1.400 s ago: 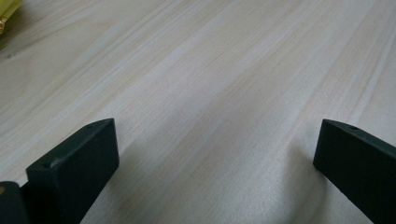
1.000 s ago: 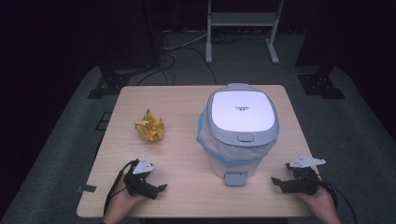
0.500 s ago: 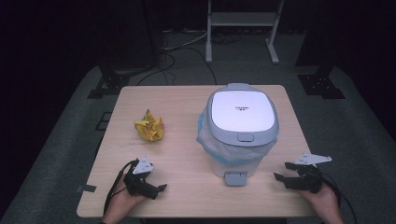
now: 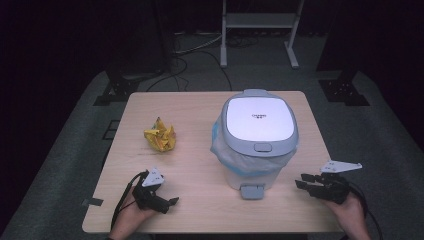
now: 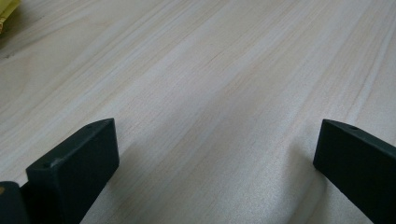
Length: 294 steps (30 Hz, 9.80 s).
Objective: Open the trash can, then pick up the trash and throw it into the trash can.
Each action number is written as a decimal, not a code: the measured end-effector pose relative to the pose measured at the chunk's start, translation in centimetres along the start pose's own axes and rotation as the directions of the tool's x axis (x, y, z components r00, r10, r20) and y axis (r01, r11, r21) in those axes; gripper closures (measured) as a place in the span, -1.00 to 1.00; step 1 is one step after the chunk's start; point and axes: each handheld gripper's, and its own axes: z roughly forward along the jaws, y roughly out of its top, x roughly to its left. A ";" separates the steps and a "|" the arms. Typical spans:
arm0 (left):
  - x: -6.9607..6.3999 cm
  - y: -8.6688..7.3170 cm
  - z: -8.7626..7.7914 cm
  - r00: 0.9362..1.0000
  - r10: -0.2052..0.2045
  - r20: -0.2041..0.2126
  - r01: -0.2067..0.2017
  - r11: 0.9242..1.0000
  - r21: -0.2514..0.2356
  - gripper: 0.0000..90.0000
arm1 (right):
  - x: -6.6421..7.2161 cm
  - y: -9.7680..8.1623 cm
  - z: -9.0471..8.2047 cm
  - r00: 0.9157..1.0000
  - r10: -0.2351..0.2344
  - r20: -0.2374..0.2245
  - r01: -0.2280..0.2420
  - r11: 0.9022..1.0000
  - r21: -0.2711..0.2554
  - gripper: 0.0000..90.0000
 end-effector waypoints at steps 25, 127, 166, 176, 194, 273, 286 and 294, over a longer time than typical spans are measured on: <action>0.0 0.0 0.0 1.000 -0.001 -0.001 0.001 1.000 -0.001 -1.00 | 0.0 2.1 -2.5 0.998 -0.006 -0.057 0.002 0.998 -0.070 1.00; 0.0 0.0 0.0 1.000 0.000 -0.001 0.000 1.000 -0.001 -1.00 | 7.0 16.6 -8.2 0.926 -0.251 -0.280 0.138 0.919 -0.369 1.00; 0.0 0.0 0.0 1.000 0.001 -0.002 -0.001 1.000 0.000 -1.00 | 9.9 17.4 -5.4 0.905 -0.317 -0.284 0.228 0.925 -0.303 1.00; 0.0 0.0 0.0 1.000 0.000 -0.001 0.000 1.000 0.000 -1.00 | 10.0 17.4 -5.5 0.905 -0.315 -0.286 0.221 0.922 -0.318 0.72; 0.0 0.0 0.0 1.000 0.000 -0.001 0.000 1.000 -0.001 -1.00 | 8.2 16.7 -7.9 0.952 -0.256 -0.169 0.186 0.919 -0.347 -0.10; 0.0 0.0 0.0 1.000 -0.003 -0.002 0.003 1.000 -0.001 -1.00 | 0.3 -1.4 0.7 0.991 -0.073 0.109 0.078 0.996 -0.039 -0.81; -0.2 0.4 -0.4 1.000 -0.017 -0.008 0.017 1.000 -0.014 -1.00 | -0.5 -2.6 2.6 0.988 -0.076 0.133 0.067 0.995 0.070 -0.90; -0.3 1.0 -0.8 0.999 -0.037 0.011 0.037 0.999 -0.034 -1.00 | -0.7 -2.7 2.9 0.990 -0.063 0.123 0.056 0.997 0.059 -0.96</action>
